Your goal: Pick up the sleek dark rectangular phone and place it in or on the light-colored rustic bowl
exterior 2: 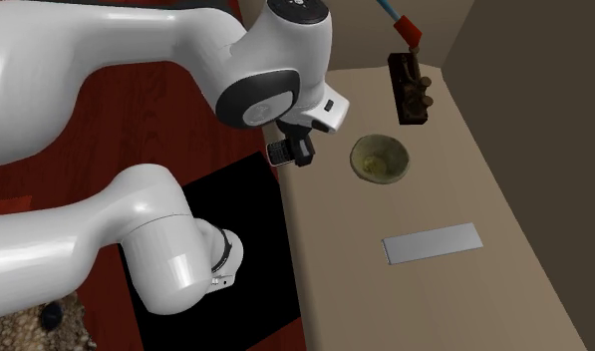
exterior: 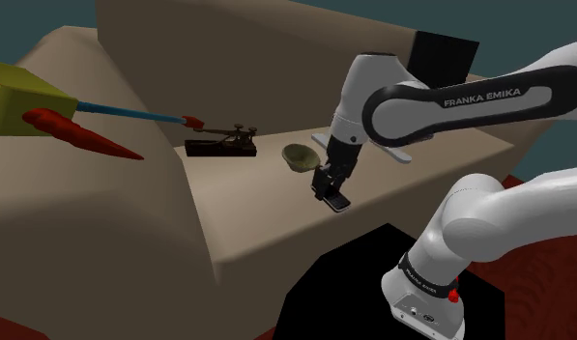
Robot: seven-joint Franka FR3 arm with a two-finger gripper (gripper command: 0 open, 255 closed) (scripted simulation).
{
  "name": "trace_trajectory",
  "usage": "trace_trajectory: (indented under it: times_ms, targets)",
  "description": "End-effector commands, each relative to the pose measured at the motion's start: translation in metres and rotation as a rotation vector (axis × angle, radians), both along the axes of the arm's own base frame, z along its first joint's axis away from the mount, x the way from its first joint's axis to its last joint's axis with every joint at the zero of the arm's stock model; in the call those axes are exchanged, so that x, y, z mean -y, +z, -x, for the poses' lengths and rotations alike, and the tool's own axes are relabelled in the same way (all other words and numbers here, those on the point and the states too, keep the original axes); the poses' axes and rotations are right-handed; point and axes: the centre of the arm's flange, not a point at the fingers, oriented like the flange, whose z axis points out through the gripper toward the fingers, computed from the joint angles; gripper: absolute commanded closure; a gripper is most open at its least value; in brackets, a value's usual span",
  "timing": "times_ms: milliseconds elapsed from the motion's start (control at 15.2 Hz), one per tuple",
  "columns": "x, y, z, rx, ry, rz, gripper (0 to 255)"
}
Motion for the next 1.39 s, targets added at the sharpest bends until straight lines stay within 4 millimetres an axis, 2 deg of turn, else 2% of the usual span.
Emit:
trace_trajectory:
  times_ms: [0, 1320]
  targets:
    - [0.0, 0.011, 0.0, 0.0, 0.0, 0.0, 255]
    - [0.0, 0.117, 0.0, 0.0, 0.0, 0.0, 255]
